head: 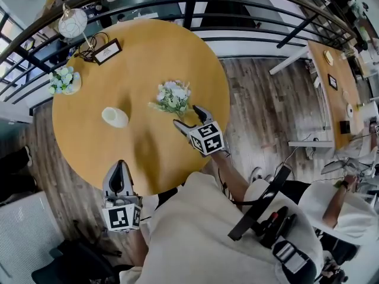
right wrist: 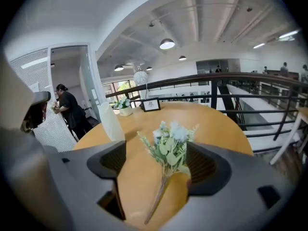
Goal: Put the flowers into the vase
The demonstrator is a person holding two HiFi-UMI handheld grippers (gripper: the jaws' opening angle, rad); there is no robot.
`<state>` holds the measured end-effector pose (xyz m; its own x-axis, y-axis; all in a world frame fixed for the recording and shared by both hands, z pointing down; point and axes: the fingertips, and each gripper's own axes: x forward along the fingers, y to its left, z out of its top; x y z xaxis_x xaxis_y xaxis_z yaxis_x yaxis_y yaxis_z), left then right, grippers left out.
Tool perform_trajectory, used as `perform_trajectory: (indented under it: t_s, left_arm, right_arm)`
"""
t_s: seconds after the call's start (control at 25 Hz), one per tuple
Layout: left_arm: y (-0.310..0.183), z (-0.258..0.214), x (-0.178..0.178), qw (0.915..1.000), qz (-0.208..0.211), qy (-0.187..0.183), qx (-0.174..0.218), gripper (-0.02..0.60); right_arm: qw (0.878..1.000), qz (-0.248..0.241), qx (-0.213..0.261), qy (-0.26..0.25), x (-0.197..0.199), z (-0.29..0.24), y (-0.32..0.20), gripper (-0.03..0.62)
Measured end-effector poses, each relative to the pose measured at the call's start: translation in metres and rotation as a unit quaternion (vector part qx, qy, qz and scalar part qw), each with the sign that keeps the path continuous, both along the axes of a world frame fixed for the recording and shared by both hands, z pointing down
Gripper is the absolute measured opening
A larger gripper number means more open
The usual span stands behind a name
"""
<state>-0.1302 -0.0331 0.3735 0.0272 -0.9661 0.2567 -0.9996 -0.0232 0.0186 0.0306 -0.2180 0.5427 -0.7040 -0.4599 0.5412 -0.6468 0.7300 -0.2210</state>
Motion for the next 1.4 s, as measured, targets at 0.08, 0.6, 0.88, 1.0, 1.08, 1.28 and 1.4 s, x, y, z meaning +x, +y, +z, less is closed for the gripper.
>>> perform_trajectory:
  t_s: [0.08,0.6,0.88,1.0,1.08,1.28,1.4]
  left_arm:
    - [-0.004,0.000,0.002,0.9999,0.005,0.010,-0.003,0.006]
    - [0.011,0.001,-0.023,0.9987,-0.041,0.014,-0.025,0.006]
    - [0.017,-0.001,-0.026,0.9983,-0.051,0.013,-0.025,0.006]
    - [0.019,-0.001,-0.027,0.9981,-0.055,0.012,-0.026,0.006]
    - [0.021,0.000,-0.028,0.9978,-0.059,0.013,-0.026,0.006]
    - [0.024,-0.001,-0.032,0.9973,-0.067,0.013,-0.026,0.006]
    - [0.024,-0.002,-0.034,0.9971,-0.071,0.013,-0.025,0.006]
  right_arm:
    - [1.000,0.001,-0.012,0.011,0.000,0.014,-0.003,0.385]
    - [0.992,0.035,-0.095,0.069,-0.026,0.086,-0.060,0.385]
    - [0.986,0.043,-0.121,0.110,-0.025,0.102,-0.066,0.383]
    - [0.984,0.033,-0.122,0.128,-0.028,0.109,-0.067,0.382]
    - [0.983,0.028,-0.123,0.132,-0.030,0.112,-0.067,0.376]
    - [0.983,0.022,-0.112,0.143,-0.035,0.115,-0.068,0.304]
    - [0.984,0.010,-0.101,0.145,-0.039,0.115,-0.066,0.242]
